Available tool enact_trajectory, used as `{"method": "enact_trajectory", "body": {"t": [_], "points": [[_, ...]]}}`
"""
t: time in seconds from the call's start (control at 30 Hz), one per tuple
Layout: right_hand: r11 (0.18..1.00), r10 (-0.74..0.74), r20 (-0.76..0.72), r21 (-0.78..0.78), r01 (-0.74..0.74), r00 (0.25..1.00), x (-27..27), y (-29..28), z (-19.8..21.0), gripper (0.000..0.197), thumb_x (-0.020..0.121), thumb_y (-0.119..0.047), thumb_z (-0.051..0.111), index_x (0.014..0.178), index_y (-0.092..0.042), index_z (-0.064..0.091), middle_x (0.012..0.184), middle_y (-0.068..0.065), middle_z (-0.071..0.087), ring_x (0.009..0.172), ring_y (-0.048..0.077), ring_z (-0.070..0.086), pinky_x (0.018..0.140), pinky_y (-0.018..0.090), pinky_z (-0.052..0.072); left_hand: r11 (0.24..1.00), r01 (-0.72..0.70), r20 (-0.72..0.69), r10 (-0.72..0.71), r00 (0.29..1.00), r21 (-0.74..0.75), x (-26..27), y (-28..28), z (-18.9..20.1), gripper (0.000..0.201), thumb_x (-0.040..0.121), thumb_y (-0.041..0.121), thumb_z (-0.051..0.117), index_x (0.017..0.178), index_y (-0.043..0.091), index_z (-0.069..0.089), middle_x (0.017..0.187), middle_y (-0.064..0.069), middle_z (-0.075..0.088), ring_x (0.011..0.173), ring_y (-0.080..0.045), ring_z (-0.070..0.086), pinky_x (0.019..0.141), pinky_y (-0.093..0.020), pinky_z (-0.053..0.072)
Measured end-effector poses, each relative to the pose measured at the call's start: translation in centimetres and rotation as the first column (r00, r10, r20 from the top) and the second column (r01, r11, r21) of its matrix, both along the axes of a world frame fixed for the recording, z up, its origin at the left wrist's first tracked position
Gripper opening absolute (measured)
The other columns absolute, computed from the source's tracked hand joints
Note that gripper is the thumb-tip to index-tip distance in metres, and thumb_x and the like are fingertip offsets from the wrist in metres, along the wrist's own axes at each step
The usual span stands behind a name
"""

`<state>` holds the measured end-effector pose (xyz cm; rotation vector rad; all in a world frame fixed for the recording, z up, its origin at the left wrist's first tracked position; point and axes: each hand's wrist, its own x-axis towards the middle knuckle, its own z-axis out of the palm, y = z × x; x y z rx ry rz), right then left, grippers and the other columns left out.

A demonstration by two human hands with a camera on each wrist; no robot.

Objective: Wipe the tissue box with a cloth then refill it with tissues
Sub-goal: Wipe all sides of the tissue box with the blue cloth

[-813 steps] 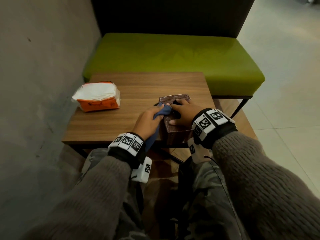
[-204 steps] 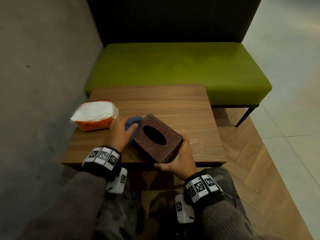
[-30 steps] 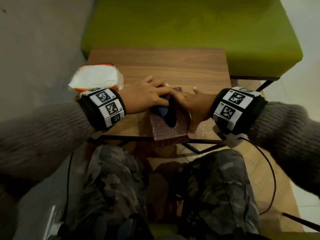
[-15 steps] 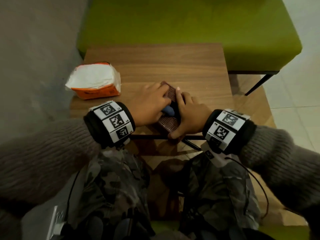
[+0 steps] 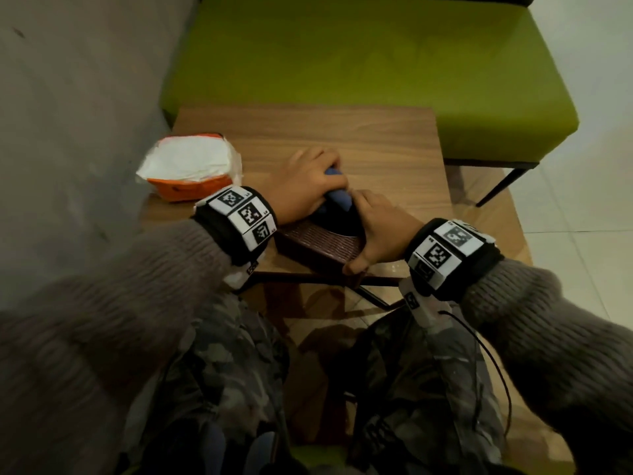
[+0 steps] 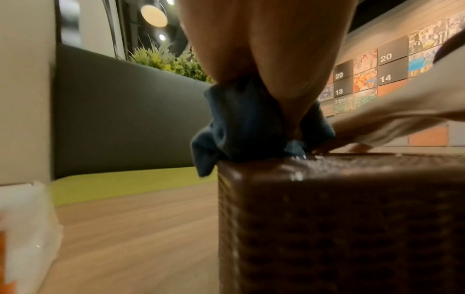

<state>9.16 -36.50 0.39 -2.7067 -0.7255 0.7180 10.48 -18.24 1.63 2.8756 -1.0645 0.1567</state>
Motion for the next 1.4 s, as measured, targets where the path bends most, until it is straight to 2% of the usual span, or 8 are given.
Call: {"method": "enact_trajectory", "body": {"t": [0.2, 0.3, 0.37, 0.57, 0.7, 0.93, 1.2, 1.4], "points": [[0.986, -0.140, -0.011, 0.086, 0.140, 0.990, -1.7, -0.3, -0.8, 0.132, 0.058, -0.051, 0.083, 0.152, -0.014, -0.001, 0.144, 0.011, 0.025, 0.132, 0.029, 0.026, 0.109, 0.044, 0.033, 0.796, -0.563, -0.423, 0.441, 0.791, -0.222, -1.7, 5.5, -0.3, 0.019, 0.084, 0.015, 0.062, 0.099, 0.004, 0.063, 0.090, -0.015, 0.059, 0.087, -0.030, 0.056, 0.068, -0.031, 0.037], [0.942, -0.285, -0.002, 0.185, 0.280, 0.959, -3.0, -0.2, -1.6, 0.130, 0.059, -0.051, 0.083, 0.152, -0.014, 0.000, 0.140, 0.014, 0.025, 0.132, 0.030, 0.024, 0.111, 0.043, 0.031, 0.184, -0.900, -0.804, 0.404, 0.436, -0.396, -4.9, 8.2, -2.0, 0.014, 0.090, 0.017, 0.055, 0.086, 0.005, 0.061, 0.074, -0.006, 0.057, 0.072, -0.018, 0.056, 0.052, -0.023, 0.042], [0.891, -0.391, -0.026, 0.241, 0.385, 0.920, -3.5, -0.1, -1.8, 0.128, 0.060, -0.050, 0.084, 0.152, -0.014, 0.003, 0.139, 0.015, 0.025, 0.133, 0.031, 0.023, 0.112, 0.043, 0.029, -0.216, -0.880, -0.905, 0.158, 0.396, -0.423, -6.9, 8.9, -2.4, 0.018, 0.095, 0.021, 0.045, 0.088, 0.013, 0.060, 0.083, -0.004, 0.061, 0.070, -0.011, 0.063, 0.048, -0.016, 0.046], [0.551, -0.675, -0.254, 0.450, 0.703, 0.692, -6.2, 1.1, -1.8, 0.131, 0.034, -0.075, 0.068, 0.146, -0.021, 0.027, 0.138, 0.012, 0.037, 0.131, 0.031, 0.034, 0.109, 0.048, 0.036, -0.539, -0.747, -0.913, 0.121, 0.390, -0.390, -9.6, 7.9, -4.9, 0.041, 0.088, 0.033, 0.054, 0.124, 0.013, 0.052, 0.123, -0.010, 0.060, 0.101, -0.020, 0.061, 0.076, -0.031, 0.050], [0.442, -0.688, -0.290, 0.560, 0.700, 0.666, -9.3, 2.2, -2.0, 0.128, 0.054, -0.053, 0.085, 0.152, -0.017, 0.012, 0.148, 0.010, 0.024, 0.139, 0.027, 0.024, 0.115, 0.040, 0.026, -0.438, -0.736, -0.854, 0.200, 0.480, -0.516, -9.6, 2.0, -2.8, 0.036, 0.093, 0.025, 0.052, 0.126, 0.013, 0.041, 0.116, -0.005, 0.054, 0.094, -0.015, 0.057, 0.074, -0.028, 0.045], [0.247, -0.767, -0.269, 0.713, 0.656, 0.582, -11.4, 1.9, -1.4, 0.133, 0.044, -0.064, 0.069, 0.153, -0.019, 0.007, 0.152, 0.010, 0.021, 0.143, 0.028, 0.016, 0.117, 0.047, 0.021, 0.357, -0.588, -0.521, 0.273, 0.808, -0.725, -13.3, -3.5, -0.3, 0.031, 0.079, 0.039, 0.067, 0.083, 0.017, 0.046, 0.089, 0.003, 0.044, 0.086, -0.011, 0.048, 0.069, -0.016, 0.035], [0.369, -0.727, -0.044, 0.817, 0.443, 0.686, -13.9, 2.9, -1.1, 0.129, 0.050, -0.060, 0.070, 0.150, -0.022, -0.002, 0.148, 0.008, 0.020, 0.138, 0.017, 0.017, 0.115, 0.043, 0.023, 0.117, -0.576, -0.462, 0.479, 0.746, -0.809, -13.1, -3.7, 2.9, 0.058, 0.066, 0.056, 0.069, 0.087, 0.013, 0.036, 0.097, -0.004, 0.038, 0.097, -0.022, 0.043, 0.079, -0.025, 0.033], [0.382, -0.683, -0.023, 0.841, 0.384, 0.730, -15.0, 2.7, -1.9, 0.135, 0.052, -0.062, 0.077, 0.149, -0.025, -0.008, 0.151, -0.009, 0.004, 0.139, -0.006, 0.002, 0.116, 0.026, 0.014, 0.119, -0.609, -0.566, 0.264, 0.781, -0.784, -13.2, -2.0, 4.6, 0.098, 0.066, 0.022, 0.083, 0.136, 0.017, 0.014, 0.125, 0.008, 0.020, 0.118, -0.002, 0.028, 0.095, -0.026, 0.030]]}}
